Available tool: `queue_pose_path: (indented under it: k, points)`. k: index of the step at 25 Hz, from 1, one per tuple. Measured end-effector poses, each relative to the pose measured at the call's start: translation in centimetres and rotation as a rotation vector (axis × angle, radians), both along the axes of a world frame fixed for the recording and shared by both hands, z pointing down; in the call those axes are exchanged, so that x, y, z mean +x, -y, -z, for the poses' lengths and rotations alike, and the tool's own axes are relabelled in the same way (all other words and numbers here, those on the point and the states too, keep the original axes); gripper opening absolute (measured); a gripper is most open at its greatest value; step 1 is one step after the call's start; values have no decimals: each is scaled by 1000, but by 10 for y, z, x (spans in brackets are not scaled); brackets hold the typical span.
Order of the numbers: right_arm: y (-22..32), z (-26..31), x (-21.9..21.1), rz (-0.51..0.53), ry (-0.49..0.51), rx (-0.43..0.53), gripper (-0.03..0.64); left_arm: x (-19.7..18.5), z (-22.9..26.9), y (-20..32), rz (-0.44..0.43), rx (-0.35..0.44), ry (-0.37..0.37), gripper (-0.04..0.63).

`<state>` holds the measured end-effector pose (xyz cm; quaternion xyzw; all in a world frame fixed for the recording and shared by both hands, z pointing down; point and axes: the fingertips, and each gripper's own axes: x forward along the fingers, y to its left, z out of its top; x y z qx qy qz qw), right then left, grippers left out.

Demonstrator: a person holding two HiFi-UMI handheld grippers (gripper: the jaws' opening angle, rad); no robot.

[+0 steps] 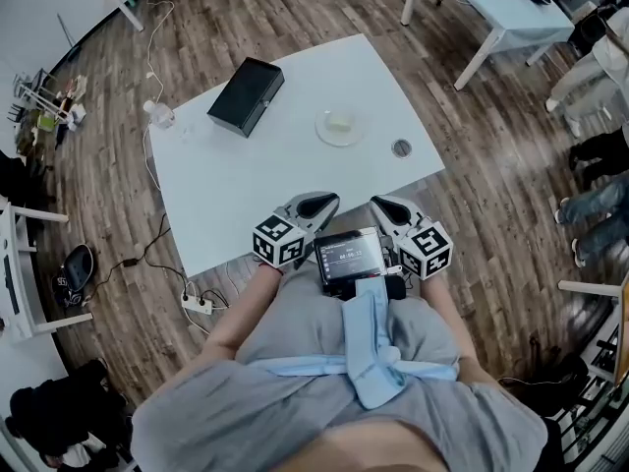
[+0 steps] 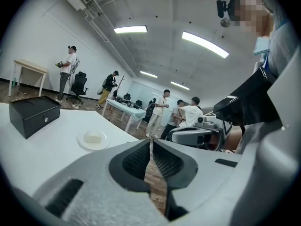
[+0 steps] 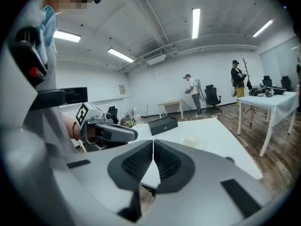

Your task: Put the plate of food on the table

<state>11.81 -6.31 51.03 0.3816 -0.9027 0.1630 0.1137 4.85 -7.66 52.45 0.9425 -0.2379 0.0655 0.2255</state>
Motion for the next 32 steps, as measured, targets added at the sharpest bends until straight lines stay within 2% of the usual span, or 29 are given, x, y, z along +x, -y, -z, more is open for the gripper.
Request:
queue_pose_path:
  k: [9, 32]
  points:
    - [-20, 11, 8, 57, -18, 4, 29, 11, 12, -16, 30, 21, -7, 29]
    - [-4, 19, 1, 40, -9, 24, 29, 7, 16, -7, -8, 39, 0, 29]
